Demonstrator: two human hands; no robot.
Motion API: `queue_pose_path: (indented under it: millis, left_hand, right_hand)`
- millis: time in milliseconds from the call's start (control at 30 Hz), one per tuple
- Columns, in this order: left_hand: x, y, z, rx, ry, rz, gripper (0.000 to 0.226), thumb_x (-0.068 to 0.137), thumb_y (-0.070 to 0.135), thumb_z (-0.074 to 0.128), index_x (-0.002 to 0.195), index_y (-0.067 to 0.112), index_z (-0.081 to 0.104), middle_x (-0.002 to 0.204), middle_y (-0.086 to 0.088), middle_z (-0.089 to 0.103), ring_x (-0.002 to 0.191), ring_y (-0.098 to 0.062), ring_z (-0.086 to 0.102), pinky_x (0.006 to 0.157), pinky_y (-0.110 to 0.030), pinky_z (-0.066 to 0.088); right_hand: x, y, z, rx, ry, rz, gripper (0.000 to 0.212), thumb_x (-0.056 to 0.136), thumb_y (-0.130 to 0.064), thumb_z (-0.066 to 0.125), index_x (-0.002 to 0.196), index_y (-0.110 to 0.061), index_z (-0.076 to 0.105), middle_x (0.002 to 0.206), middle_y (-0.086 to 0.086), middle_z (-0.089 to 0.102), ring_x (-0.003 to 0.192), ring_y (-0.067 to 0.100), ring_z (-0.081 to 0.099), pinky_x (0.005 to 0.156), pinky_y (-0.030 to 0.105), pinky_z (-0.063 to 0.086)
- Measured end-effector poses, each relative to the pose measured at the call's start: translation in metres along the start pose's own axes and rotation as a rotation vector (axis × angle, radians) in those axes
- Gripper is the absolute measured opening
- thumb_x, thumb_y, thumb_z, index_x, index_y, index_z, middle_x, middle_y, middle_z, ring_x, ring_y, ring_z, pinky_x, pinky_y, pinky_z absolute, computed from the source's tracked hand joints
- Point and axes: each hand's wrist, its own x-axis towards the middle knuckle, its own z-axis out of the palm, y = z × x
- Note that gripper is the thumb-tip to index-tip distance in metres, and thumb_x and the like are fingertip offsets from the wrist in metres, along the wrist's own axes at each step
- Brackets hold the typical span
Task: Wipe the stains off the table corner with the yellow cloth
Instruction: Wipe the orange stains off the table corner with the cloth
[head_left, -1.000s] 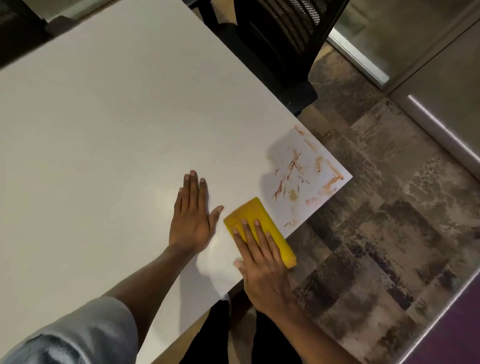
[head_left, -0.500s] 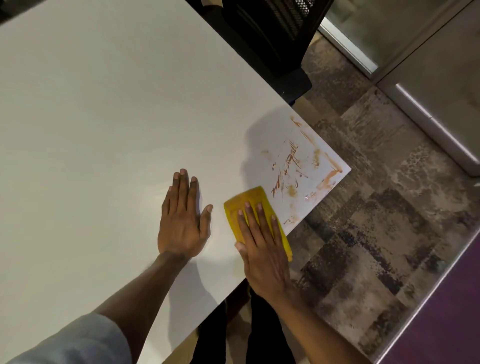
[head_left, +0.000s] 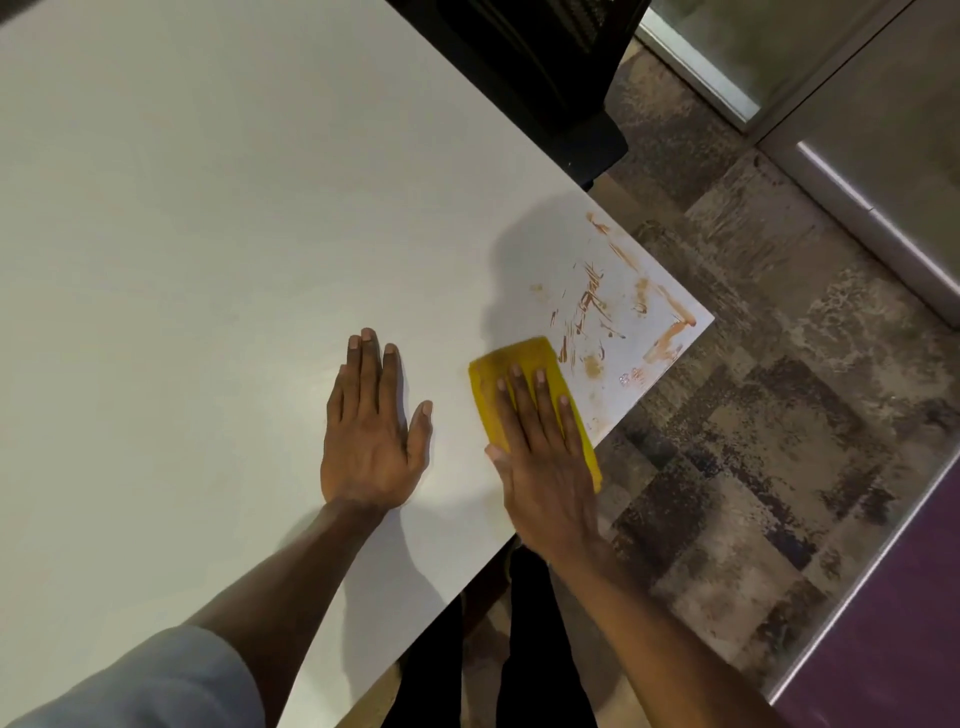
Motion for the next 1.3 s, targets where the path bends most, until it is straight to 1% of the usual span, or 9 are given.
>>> queue_pose_path:
  millis: [133, 367, 500, 600, 733, 867, 1033, 1133, 1300]
  left_hand:
    - [0.0, 0.001, 0.0, -0.025, 0.023, 0.006, 0.081, 0.114, 0.05, 0.038, 0.179, 0.01, 0.012, 0.189, -0.011, 0.003, 0.177, -0.027, 0.001, 0.142, -0.048, 0.016]
    - [0.0, -0.001, 0.004, 0.004, 0.017, 0.003, 0.082, 0.113, 0.052, 0.039, 0.179, 0.012, 0.011, 0.189, -0.009, 0.002, 0.177, -0.027, 0.001, 0.141, -0.051, 0.019]
    - [-0.001, -0.001, 0.003, 0.002, 0.024, 0.009, 0.081, 0.114, 0.052, 0.039, 0.179, 0.011, 0.012, 0.189, -0.01, 0.003, 0.177, -0.027, 0.001, 0.141, -0.05, 0.019]
    - [0.0, -0.001, 0.003, -0.01, 0.021, -0.001, 0.081, 0.114, 0.052, 0.038, 0.179, 0.011, 0.012, 0.189, -0.009, 0.002, 0.177, -0.027, 0.001, 0.141, -0.05, 0.019]
    - [-0.001, -0.001, 0.003, -0.005, 0.024, 0.004, 0.082, 0.113, 0.051, 0.039, 0.179, 0.011, 0.012, 0.189, -0.01, 0.003, 0.177, -0.027, 0.002, 0.141, -0.05, 0.019]
    - [-0.001, 0.0, 0.001, -0.001, 0.007, -0.01, 0.081, 0.114, 0.054, 0.034, 0.179, 0.012, 0.011, 0.19, -0.008, 0.001, 0.177, -0.025, -0.001, 0.142, -0.048, 0.016]
    - [-0.003, -0.001, 0.002, -0.02, 0.011, -0.002, 0.081, 0.113, 0.052, 0.036, 0.179, 0.011, 0.012, 0.189, -0.008, 0.003, 0.177, -0.026, 0.001, 0.142, -0.048, 0.017]
    - [0.0, -0.002, 0.003, -0.017, 0.006, -0.003, 0.082, 0.113, 0.054, 0.035, 0.179, 0.014, 0.009, 0.19, -0.006, -0.001, 0.177, -0.025, 0.0, 0.142, -0.047, 0.015]
    - [0.0, -0.003, 0.007, -0.01, 0.008, -0.002, 0.082, 0.113, 0.055, 0.034, 0.18, 0.016, 0.007, 0.19, -0.004, -0.002, 0.177, -0.024, 0.0, 0.142, -0.046, 0.014]
  right_hand:
    - [-0.038, 0.003, 0.004, 0.022, -0.04, -0.039, 0.065, 0.116, -0.048, 0.024, 0.173, -0.022, 0.006, 0.183, -0.002, 0.0, 0.17, 0.025, 0.0, 0.134, 0.056, 0.024]
    - [0.035, 0.033, -0.013, 0.009, -0.025, -0.09, 0.067, 0.116, -0.048, 0.025, 0.173, -0.017, 0.007, 0.183, 0.003, 0.003, 0.17, 0.027, -0.004, 0.136, 0.056, 0.016]
    - [-0.008, 0.032, -0.005, -0.002, -0.035, -0.13, 0.071, 0.115, -0.048, 0.031, 0.173, -0.017, 0.005, 0.183, 0.003, -0.001, 0.17, 0.027, -0.002, 0.135, 0.055, 0.018]
    - [-0.033, 0.034, 0.002, 0.004, -0.061, -0.174, 0.068, 0.115, -0.048, 0.03, 0.173, -0.021, 0.006, 0.183, 0.0, -0.001, 0.17, 0.026, 0.0, 0.134, 0.053, 0.016]
    - [0.015, 0.054, -0.009, 0.0, -0.057, -0.222, 0.07, 0.114, -0.051, 0.031, 0.173, -0.023, 0.006, 0.183, -0.003, 0.001, 0.17, 0.022, -0.002, 0.136, 0.052, 0.016]
    - [0.062, 0.065, -0.022, -0.073, -0.05, -0.22, 0.072, 0.114, -0.055, 0.021, 0.173, -0.017, 0.007, 0.183, 0.005, 0.003, 0.17, 0.027, -0.002, 0.136, 0.055, 0.016]
    - [0.004, 0.046, -0.01, 0.009, -0.054, -0.192, 0.073, 0.114, -0.053, 0.029, 0.173, -0.019, 0.004, 0.183, 0.003, -0.002, 0.17, 0.028, -0.003, 0.136, 0.055, 0.017]
    - [-0.022, 0.031, -0.004, -0.006, -0.08, -0.168, 0.07, 0.114, -0.056, 0.019, 0.173, -0.02, 0.005, 0.183, 0.002, -0.002, 0.17, 0.027, -0.001, 0.134, 0.053, 0.014]
    - [0.036, 0.045, -0.019, -0.005, -0.082, -0.203, 0.07, 0.114, -0.054, 0.025, 0.173, -0.022, 0.007, 0.183, 0.0, 0.0, 0.17, 0.024, -0.004, 0.136, 0.053, 0.015]
